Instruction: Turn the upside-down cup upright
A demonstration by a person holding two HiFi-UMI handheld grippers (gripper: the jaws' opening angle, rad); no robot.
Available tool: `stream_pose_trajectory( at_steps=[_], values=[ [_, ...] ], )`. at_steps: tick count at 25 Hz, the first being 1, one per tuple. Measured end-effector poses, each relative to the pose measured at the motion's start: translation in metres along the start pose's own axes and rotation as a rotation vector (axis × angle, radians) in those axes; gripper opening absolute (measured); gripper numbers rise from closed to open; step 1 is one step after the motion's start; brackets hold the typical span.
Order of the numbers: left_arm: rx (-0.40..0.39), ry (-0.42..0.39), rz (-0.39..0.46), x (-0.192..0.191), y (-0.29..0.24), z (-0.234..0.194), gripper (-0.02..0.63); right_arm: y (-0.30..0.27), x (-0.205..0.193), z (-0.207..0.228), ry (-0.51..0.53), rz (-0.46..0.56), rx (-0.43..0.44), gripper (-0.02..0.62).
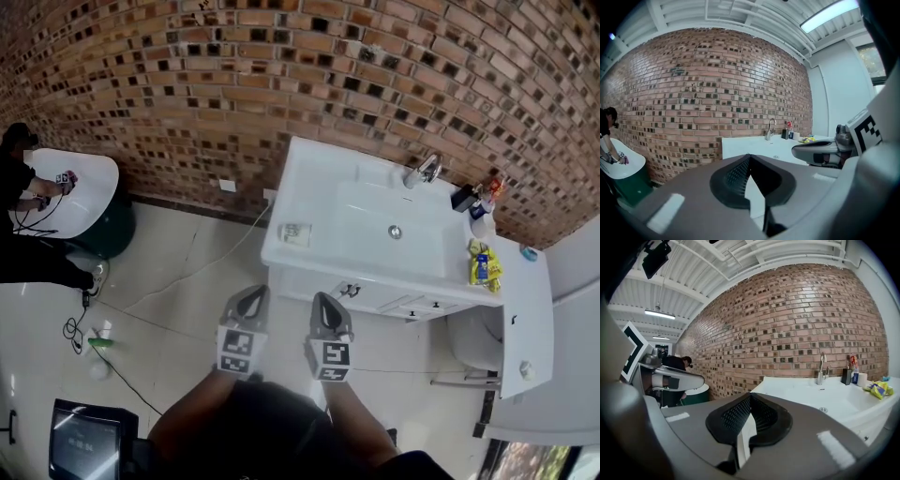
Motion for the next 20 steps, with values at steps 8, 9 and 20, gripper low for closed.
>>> stream_pose_trajectory(
  at_steps=[8,9,20],
  values=[
    [-0.035,0.017,0.032,0.004,-0.049,-0.028,-0.006,-0.043,0.003,0.009,0.044,-0.033,-0.038,0.014],
    [-0.040,0.017,0.033,0.004,-0.054,-0.032,-0.006,-0.048,0.002,0.010,0.046,-0.035,-0.044,0.014],
    [-0.060,0.014,0.030,0.002,-0.087,-0.074,-0.006,-0.084,-0.009,0.006,0.049,-0.084,-0.092,0.014]
  ],
)
Point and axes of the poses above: the fingertips, and each gripper's own axes: y backward along the fingers, z to its right, x out of its top, the point moved 8 cm from there along y, backward along the fingers, and after that the axes turned 10 degrees about z, right-handed, at the moved point
